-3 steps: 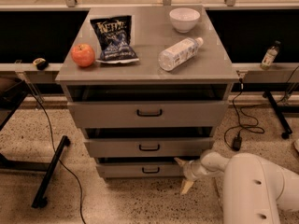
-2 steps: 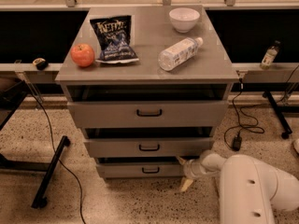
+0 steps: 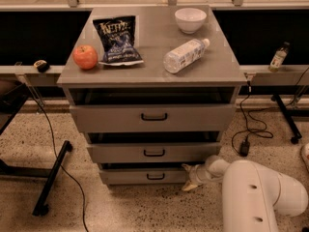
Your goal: Open bottom drawer
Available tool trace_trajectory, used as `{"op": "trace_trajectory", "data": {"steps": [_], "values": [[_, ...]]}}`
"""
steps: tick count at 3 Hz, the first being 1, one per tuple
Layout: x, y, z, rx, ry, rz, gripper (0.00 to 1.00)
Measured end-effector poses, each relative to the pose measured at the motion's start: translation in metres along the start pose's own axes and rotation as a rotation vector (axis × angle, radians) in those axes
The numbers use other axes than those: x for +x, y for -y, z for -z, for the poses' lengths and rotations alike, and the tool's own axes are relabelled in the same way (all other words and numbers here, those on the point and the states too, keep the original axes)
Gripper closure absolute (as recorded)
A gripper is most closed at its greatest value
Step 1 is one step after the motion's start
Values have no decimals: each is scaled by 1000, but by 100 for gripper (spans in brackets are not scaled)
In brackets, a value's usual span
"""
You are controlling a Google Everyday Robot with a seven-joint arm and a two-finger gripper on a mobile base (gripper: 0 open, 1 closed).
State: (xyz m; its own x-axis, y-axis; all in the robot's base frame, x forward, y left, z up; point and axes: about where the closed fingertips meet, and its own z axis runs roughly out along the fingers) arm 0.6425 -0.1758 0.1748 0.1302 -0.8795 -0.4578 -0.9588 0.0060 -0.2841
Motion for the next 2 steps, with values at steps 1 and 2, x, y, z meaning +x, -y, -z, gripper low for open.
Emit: {"op": "trace_trajectory", "data": {"steps": [1, 2], "values": [[0, 0, 0, 0, 0, 0, 34], [-6, -14, 4, -28, 0, 31, 34]]}}
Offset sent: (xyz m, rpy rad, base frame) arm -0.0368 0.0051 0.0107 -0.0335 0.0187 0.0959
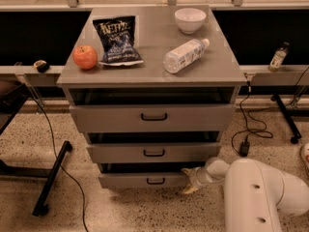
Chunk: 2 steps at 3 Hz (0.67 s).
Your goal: Open bottom drawer
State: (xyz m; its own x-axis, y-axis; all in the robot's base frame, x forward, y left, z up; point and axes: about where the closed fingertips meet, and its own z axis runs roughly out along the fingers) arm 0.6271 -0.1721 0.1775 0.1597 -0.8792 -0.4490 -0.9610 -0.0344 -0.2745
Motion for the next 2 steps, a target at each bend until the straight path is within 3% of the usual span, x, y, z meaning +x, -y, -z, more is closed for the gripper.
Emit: {"op": "trace_trajectory", "data": {"steps": [2], "values": [[-3, -44, 25, -81, -35, 46, 34]]}}
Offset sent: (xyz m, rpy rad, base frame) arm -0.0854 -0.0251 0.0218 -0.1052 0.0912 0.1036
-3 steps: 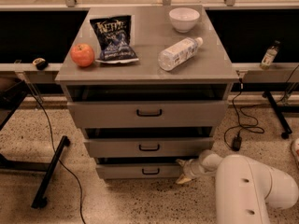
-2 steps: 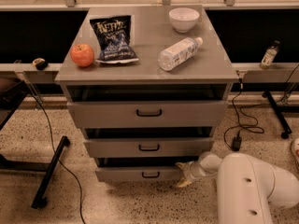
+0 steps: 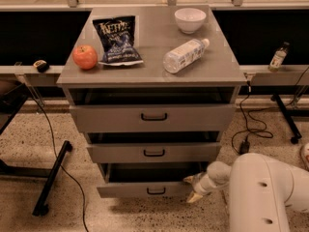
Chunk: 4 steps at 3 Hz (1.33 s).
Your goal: Open bottom drawer
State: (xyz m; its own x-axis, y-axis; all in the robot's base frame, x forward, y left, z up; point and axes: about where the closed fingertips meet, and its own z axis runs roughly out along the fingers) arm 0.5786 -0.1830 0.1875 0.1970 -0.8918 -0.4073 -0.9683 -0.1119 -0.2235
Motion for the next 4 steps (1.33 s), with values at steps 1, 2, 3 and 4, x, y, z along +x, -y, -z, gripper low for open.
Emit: {"op": "trace_trajectory", "data": {"steps": [1, 2, 3, 4], "values": [[-1, -27, 13, -49, -23, 12, 34], [0, -51, 24, -99, -43, 18, 34], [-1, -74, 34, -141, -44, 16, 34], [-3, -95, 46, -169, -29, 7, 36]]}}
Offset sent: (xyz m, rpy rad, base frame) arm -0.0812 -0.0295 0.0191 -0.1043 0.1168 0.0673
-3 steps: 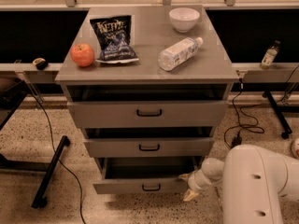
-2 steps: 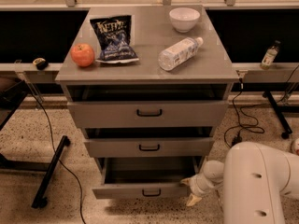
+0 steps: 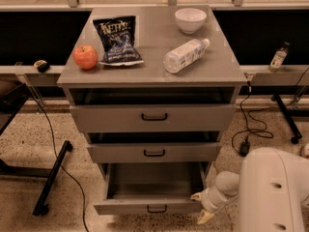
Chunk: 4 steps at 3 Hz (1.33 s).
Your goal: Open bottom drawer
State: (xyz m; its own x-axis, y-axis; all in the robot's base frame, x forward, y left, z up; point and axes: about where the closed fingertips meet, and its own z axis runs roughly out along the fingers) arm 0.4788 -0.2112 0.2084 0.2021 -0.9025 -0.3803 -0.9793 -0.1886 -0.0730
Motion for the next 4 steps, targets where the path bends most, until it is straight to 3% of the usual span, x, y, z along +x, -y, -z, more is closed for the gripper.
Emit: {"op": "trace_trajectory", "data": {"steps": [1, 2, 3, 4], "values": [[-11, -11, 12, -2, 19, 10, 38], [-41, 8, 23, 55, 45, 42, 20], [-44, 10, 23, 59, 48, 45, 0], [-44, 11, 23, 59, 50, 46, 0]]}}
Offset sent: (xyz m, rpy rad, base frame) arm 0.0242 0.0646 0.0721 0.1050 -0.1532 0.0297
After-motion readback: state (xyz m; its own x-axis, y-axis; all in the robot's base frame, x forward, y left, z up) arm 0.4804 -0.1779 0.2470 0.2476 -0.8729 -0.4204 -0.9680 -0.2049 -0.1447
